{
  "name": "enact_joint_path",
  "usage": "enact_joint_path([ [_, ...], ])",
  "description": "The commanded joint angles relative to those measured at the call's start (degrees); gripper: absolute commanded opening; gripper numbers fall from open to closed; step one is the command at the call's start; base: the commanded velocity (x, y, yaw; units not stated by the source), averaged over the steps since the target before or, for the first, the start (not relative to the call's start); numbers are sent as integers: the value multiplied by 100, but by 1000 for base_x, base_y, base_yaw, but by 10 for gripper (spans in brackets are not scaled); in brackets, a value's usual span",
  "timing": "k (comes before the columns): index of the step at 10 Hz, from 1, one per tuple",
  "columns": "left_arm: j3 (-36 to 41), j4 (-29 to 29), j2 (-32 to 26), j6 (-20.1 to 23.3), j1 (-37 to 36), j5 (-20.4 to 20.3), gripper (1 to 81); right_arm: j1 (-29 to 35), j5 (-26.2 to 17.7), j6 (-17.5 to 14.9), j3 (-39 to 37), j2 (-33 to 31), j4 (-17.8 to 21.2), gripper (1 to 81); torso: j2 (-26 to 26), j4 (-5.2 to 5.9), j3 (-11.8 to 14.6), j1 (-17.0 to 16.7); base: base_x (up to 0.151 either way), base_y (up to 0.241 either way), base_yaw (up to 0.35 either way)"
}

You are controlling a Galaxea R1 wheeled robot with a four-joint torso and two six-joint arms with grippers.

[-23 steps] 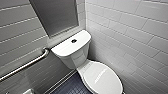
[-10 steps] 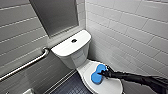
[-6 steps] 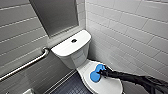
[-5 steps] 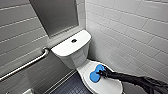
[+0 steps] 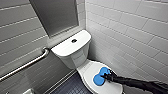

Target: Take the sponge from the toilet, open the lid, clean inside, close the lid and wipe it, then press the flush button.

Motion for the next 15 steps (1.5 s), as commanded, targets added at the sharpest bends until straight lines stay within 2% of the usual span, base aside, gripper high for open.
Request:
enact_joint_path([
  [1, 89, -81, -73, 23, 91, 504, 811, -345, 257, 98, 1423, -1479, 52, 10, 0, 0, 0, 0, 0, 0, 0],
  [4, 89, -81, -82, 31, 91, 486, 811, -1180, 820, 90, 2092, -2411, 35, 10, 0, 0, 0, 0, 0, 0, 0],
  [6, 97, -81, -64, 31, 91, 486, 811, -1901, 1331, 89, 2207, -2931, 8, 10, 0, 0, 0, 0, 0, 0, 0],
  [7, 97, -73, -64, 40, 91, 478, 811, -2191, 1436, 89, 2330, -3177, -1, 10, 0, 0, 0, 0, 0, 0, 0],
  [9, 124, -72, -55, 40, 91, 477, 811, -2719, 1910, 89, 2821, -3782, -97, 10, -2, 0, 0, 0, 0, 0, 0],
  [11, 124, -63, -47, 49, 91, 469, 811, -3123, 2157, 80, 3454, -4294, -176, 10, -2, 0, 0, 0, 0, 0, 0],
  [13, 124, -55, -47, 49, 91, 469, 811, -3221, 2500, 45, 4392, -4803, -404, 10, -2, 0, 0, 0, 0, 0, 0],
  [15, 124, -29, -38, 49, 91, 469, 811, -2853, 2421, 19, 5203, -5156, -590, 10, -2, 0, 0, 0, 0, 0, 0],
])
